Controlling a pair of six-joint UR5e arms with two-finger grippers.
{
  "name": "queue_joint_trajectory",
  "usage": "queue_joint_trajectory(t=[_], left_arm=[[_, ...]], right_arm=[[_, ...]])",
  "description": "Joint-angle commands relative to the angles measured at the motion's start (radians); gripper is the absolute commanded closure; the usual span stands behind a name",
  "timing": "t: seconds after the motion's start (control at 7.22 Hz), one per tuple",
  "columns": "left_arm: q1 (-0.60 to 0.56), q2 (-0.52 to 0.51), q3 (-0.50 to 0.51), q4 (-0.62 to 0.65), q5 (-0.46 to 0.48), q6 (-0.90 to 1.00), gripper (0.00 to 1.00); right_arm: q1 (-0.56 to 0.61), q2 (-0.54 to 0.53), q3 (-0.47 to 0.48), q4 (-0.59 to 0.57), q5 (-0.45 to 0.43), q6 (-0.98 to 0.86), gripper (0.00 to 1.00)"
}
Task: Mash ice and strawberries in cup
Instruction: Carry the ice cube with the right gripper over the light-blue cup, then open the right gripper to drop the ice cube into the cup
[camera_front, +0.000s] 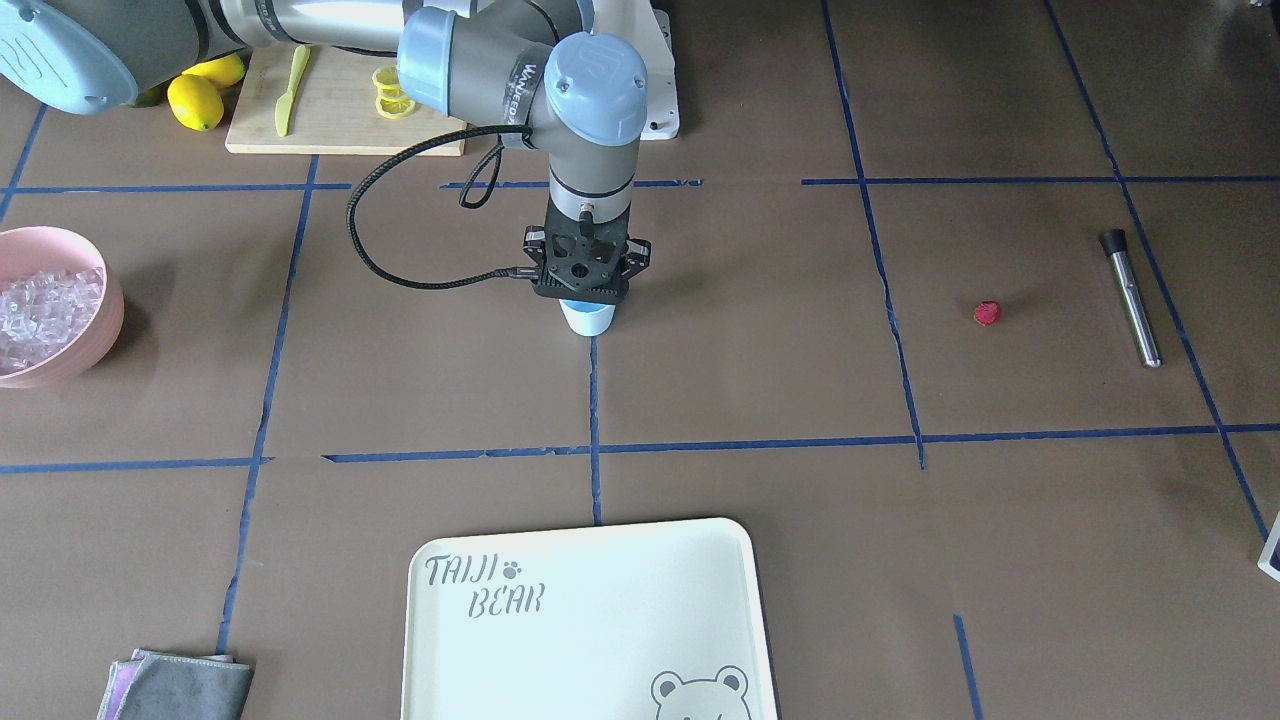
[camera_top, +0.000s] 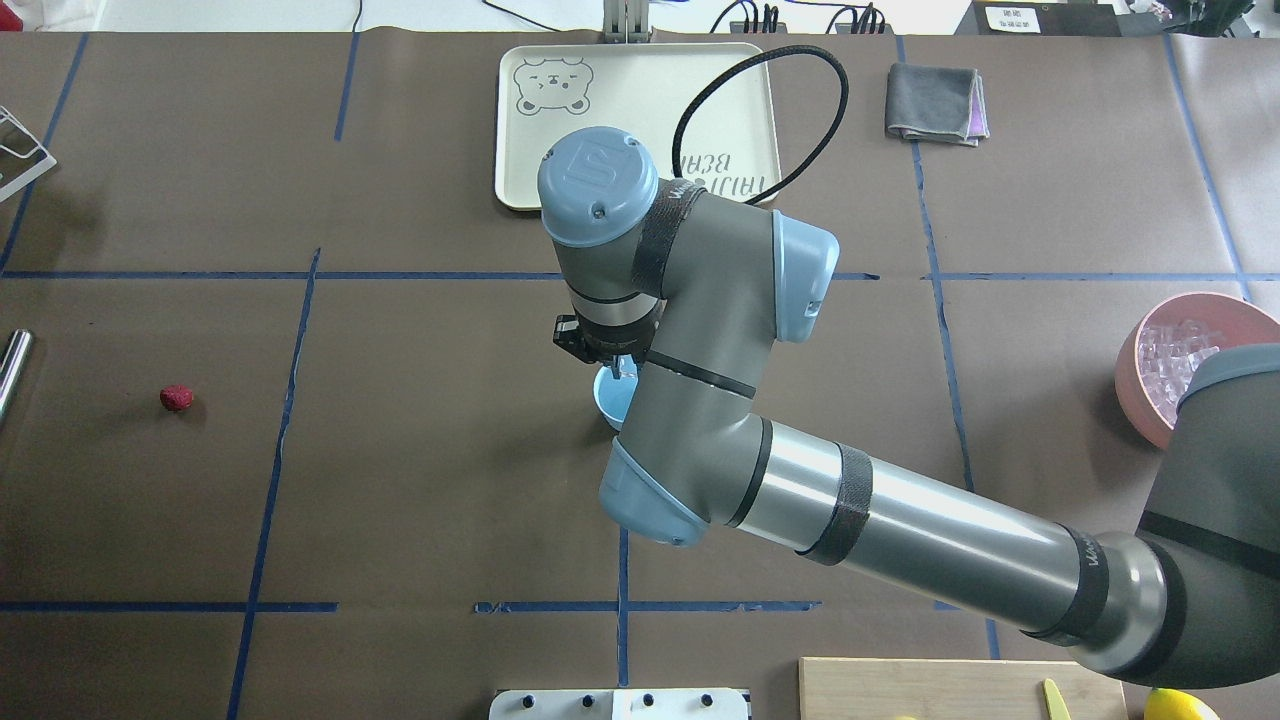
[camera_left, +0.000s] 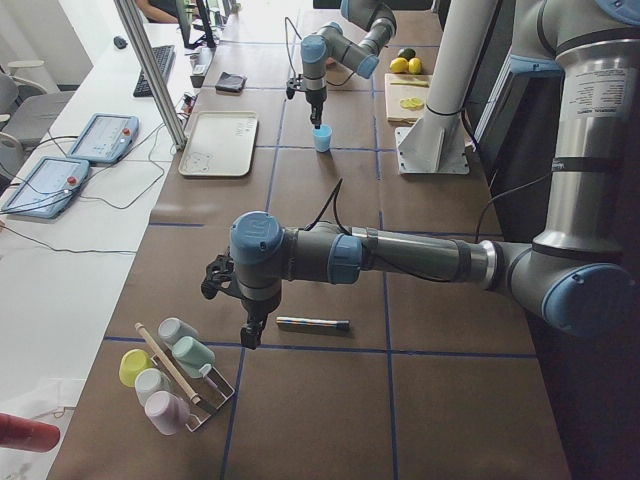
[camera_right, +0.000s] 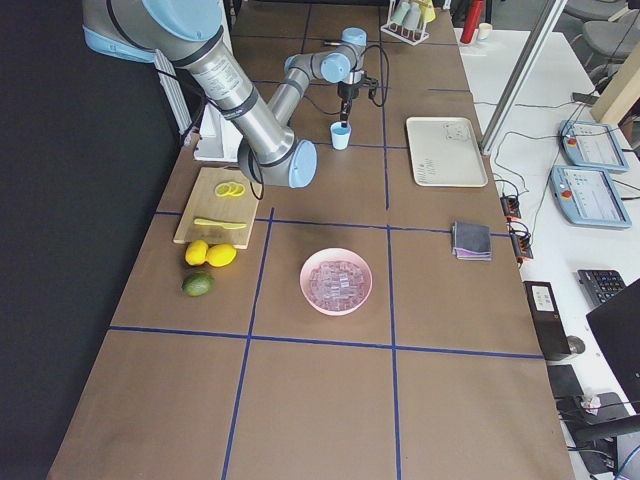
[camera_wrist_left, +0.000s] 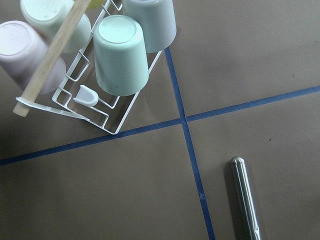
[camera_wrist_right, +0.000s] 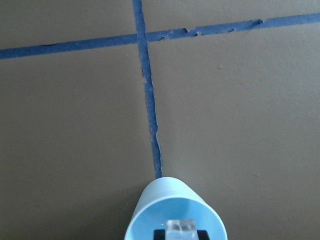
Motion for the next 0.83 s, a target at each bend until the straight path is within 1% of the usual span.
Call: queue_joint_trajectory(t=[0.0, 0.14, 0.28, 0.42, 0.55, 0.69], left_arm=[[0.000, 0.000, -0.001, 0.000, 0.000, 0.000, 0.00], [-0.002, 0.000, -0.001, 0.000, 0.000, 0.000, 0.00], [-0.003, 0.000, -0.002, 0.000, 0.000, 0.000, 0.00], [-0.003, 0.000, -0.008, 0.002, 0.000, -0.002, 0.00], [-0.003, 0.000, -0.008, 0.002, 0.000, 0.000, 0.00], [-0.003, 0.000, -0.008, 0.002, 0.000, -0.002, 0.00]], right_arm=[[-0.014, -0.001, 0.001, -0.002, 0.004, 0.002, 0.96], [-0.016, -0.001, 0.001, -0.002, 0.004, 0.002, 0.92], [-0.016, -0.001, 0.001, -0.002, 0.004, 0.002, 0.80], [-0.016, -0.001, 0.002, -0.002, 0.004, 0.005, 0.59], [-0.016, -0.004, 0.002, -0.002, 0.004, 0.005, 0.43], [-0.016, -0.015, 0.021, -0.002, 0.004, 0.006, 0.32]])
